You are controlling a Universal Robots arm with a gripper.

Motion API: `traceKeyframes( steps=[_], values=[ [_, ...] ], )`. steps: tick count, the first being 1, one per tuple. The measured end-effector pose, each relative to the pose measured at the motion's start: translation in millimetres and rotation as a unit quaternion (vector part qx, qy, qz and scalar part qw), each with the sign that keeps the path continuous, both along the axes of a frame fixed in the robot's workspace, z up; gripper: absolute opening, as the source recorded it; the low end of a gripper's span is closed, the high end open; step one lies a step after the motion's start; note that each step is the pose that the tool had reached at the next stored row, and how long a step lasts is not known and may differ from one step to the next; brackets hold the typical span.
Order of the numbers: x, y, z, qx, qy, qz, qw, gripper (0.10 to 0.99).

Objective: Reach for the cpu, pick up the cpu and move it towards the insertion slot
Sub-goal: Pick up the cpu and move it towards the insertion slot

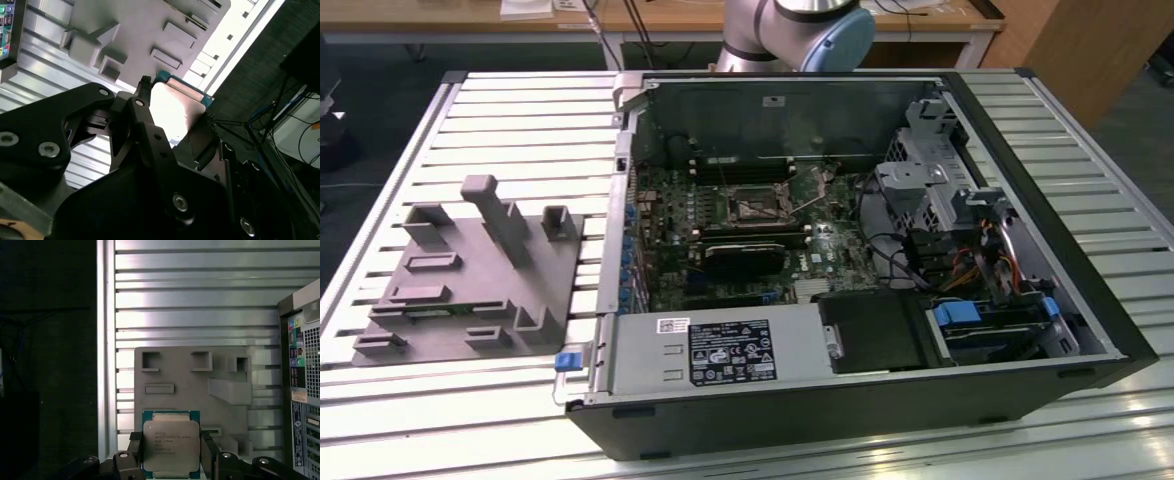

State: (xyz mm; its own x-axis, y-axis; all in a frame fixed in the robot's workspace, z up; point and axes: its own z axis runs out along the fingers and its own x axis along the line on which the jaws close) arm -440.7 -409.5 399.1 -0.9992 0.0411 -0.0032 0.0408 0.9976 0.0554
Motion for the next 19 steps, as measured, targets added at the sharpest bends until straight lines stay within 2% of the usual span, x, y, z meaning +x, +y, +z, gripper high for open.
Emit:
traceKeyframes(
  steps=[10,19],
  values=[
    [21.5,0.0,0.0,0.0,0.0002,0.0,1.0,0.541],
    [44.8,0.0,0.0,0.0,0.0003,0.0,1.0,0.541]
  ],
)
